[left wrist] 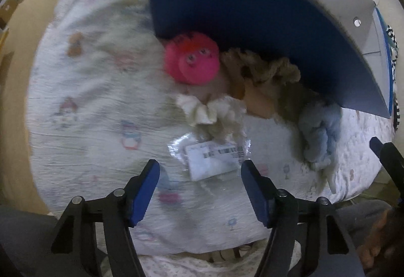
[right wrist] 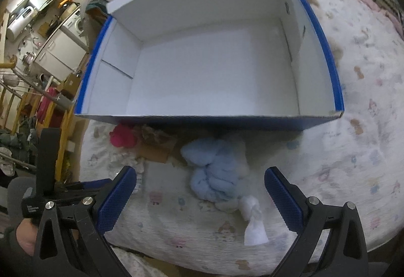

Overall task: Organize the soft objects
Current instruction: 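Grasp the clear plastic bag with the left tool while the right tool grasps the light blue plush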

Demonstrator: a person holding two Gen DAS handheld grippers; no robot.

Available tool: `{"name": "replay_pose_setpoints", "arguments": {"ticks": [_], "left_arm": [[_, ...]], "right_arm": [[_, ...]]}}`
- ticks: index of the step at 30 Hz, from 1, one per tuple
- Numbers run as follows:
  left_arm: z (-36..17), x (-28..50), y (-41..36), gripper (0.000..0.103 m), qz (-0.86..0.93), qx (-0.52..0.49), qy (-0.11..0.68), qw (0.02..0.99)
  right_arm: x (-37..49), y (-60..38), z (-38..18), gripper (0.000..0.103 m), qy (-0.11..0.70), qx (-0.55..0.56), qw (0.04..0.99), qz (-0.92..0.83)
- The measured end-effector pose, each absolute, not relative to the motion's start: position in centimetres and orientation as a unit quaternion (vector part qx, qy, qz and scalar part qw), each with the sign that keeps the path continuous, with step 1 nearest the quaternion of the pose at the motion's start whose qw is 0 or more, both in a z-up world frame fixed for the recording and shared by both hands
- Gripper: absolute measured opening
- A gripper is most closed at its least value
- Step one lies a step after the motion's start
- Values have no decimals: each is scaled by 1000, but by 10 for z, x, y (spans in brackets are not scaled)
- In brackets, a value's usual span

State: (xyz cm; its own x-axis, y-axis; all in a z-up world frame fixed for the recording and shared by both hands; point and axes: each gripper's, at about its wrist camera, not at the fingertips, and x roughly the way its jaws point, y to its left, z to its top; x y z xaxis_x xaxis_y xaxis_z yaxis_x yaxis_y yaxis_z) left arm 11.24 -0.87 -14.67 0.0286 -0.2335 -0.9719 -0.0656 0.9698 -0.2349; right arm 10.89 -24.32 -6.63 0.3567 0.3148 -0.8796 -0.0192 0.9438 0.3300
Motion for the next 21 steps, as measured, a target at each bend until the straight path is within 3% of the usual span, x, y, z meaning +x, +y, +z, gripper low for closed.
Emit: {"name": "replay_pose_setpoints", "arguments": {"ticks": [3, 5, 7, 16, 21], "left_arm": [[-153, 113, -18, 61, -74, -98, 698, 705], [-153, 113, -22, 48, -75, -94, 697, 707], [-152, 112, -23, 23, -78, -94, 692, 711], [-126, 87, -12, 21, -107, -116, 688, 709], [-95, 71, 9, 21, -87, -80, 660, 742]], "right_arm": [[111, -250, -75, 103, 563, 148, 807, 95], [112, -254, -79, 103, 565, 158, 805, 90], [112, -257, -82, 103, 566, 164, 803, 87], [113, -275, -87, 103, 568, 195, 796, 77], [115, -280, -91, 103, 572, 210, 789, 74]]}}
